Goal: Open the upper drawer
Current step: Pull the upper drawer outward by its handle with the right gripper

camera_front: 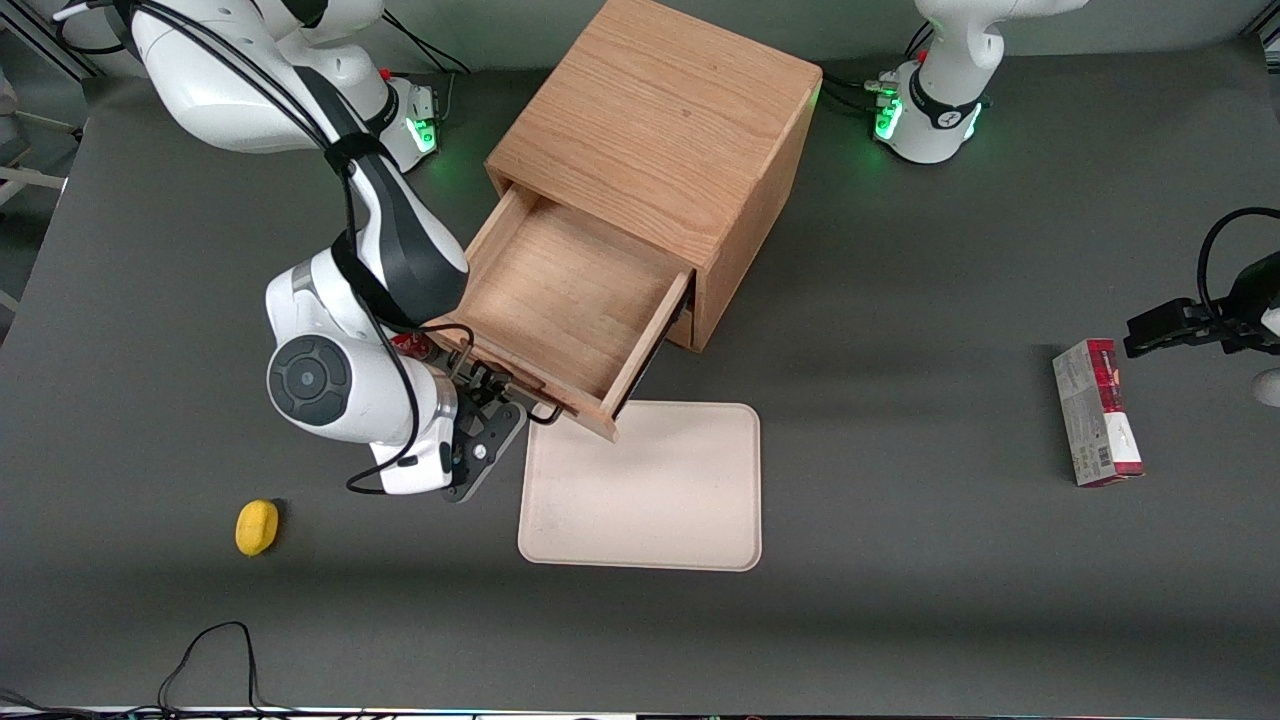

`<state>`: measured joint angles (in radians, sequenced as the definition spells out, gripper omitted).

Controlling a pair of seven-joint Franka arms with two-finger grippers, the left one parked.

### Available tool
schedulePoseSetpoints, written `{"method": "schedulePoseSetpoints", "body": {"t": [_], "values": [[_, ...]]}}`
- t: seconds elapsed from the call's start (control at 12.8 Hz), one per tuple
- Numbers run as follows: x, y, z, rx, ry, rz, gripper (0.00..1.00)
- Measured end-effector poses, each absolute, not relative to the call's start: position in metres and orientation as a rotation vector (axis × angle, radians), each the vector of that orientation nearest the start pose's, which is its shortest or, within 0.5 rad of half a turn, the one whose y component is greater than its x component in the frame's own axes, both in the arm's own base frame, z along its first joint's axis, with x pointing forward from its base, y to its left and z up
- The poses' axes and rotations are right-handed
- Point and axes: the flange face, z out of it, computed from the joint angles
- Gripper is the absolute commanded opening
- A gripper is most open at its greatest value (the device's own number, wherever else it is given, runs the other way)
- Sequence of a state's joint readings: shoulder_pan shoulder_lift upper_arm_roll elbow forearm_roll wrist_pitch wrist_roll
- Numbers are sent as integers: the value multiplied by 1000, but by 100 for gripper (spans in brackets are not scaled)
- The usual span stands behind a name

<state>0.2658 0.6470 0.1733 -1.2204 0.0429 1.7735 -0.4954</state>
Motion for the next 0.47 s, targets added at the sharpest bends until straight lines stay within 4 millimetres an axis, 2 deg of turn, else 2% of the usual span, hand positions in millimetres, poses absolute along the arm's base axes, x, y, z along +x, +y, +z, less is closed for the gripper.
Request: {"method": "schedulePoseSetpoints", "body": {"t": [0.31,0.47], "values": [[687,268,393,-2745,-1281,77,100],[689,267,391,-2746,-1279,80,100]]}}
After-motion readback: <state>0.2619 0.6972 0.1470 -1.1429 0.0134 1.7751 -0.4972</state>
